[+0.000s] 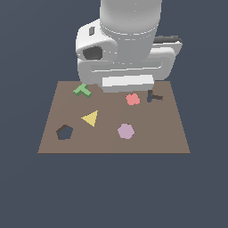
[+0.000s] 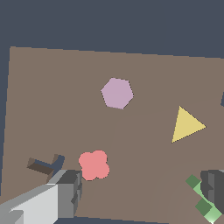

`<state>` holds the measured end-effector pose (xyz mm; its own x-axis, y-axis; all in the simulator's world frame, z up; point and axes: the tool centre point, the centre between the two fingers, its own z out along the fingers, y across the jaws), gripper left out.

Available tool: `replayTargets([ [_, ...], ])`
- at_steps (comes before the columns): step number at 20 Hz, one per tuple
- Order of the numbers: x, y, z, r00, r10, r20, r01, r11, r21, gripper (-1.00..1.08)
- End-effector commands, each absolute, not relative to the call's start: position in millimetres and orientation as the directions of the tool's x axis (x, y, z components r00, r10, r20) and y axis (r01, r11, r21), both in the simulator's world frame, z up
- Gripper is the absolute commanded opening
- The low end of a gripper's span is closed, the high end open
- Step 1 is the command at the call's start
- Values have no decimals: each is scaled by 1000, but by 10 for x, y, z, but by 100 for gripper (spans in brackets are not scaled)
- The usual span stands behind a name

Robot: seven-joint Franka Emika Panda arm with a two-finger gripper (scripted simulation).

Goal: Insert a designated object into the corresponding slot on a board.

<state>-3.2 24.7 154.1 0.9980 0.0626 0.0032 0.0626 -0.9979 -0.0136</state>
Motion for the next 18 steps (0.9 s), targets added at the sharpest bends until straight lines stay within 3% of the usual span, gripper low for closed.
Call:
replayTargets([
  [1, -32, 247, 1541, 998, 63, 3, 63, -998, -14, 100],
  [10, -72, 26, 1402, 999, -36, 2, -36, -999, -11, 100],
  [18, -286, -531, 1036, 956, -292, 1, -292, -956, -5, 100],
])
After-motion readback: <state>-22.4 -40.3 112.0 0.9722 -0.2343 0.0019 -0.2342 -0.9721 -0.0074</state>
